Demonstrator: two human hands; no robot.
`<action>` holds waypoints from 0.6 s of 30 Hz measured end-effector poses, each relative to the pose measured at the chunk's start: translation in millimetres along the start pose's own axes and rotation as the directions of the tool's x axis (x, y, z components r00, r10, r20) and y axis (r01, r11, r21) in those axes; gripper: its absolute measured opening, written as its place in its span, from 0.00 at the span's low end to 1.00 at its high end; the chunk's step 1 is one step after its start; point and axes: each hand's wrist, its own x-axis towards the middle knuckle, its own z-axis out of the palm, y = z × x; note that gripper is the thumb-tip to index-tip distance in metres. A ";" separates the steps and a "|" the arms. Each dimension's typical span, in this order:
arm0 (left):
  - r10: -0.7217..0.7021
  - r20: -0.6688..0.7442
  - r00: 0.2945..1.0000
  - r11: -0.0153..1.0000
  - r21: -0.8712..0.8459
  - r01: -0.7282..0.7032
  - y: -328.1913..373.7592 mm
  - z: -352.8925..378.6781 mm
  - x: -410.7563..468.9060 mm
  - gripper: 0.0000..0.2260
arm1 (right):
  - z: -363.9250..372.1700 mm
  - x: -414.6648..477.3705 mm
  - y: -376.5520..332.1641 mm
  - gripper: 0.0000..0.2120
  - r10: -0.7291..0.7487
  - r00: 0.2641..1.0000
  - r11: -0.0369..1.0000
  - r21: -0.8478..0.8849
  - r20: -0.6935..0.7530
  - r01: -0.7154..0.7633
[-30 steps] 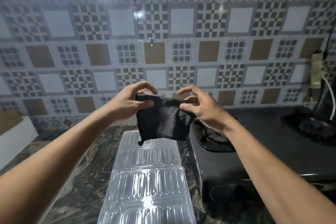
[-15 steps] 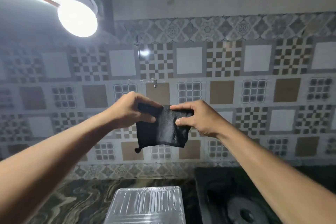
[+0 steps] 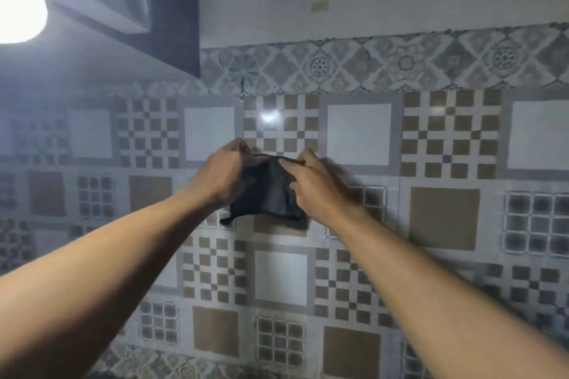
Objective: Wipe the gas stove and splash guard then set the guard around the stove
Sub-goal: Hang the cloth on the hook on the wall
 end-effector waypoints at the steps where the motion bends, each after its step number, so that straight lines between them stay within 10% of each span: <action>1: -0.072 0.004 0.997 0.995 -0.071 0.072 -4.1 11.0 4.4 0.20 | 7.6 5.8 5.7 0.22 -0.015 1.000 0.996 -0.086 -0.024 0.013; 5: -0.473 0.082 0.877 0.619 -0.678 0.397 -4.6 44.2 -6.7 0.07 | 32.9 -4.9 15.8 0.32 -0.084 0.995 0.949 -0.308 -0.060 0.062; 11: -0.202 -0.012 0.979 0.955 -0.224 0.194 -3.1 59.1 -41.5 0.17 | 49.9 -23.8 19.3 0.30 0.022 1.000 0.983 -0.182 -0.009 -0.023; 18: -0.245 0.218 0.945 0.951 -0.138 0.278 15.4 22.4 -46.3 0.15 | 30.0 -32.3 3.1 0.28 0.142 0.983 0.990 -0.045 0.116 -0.137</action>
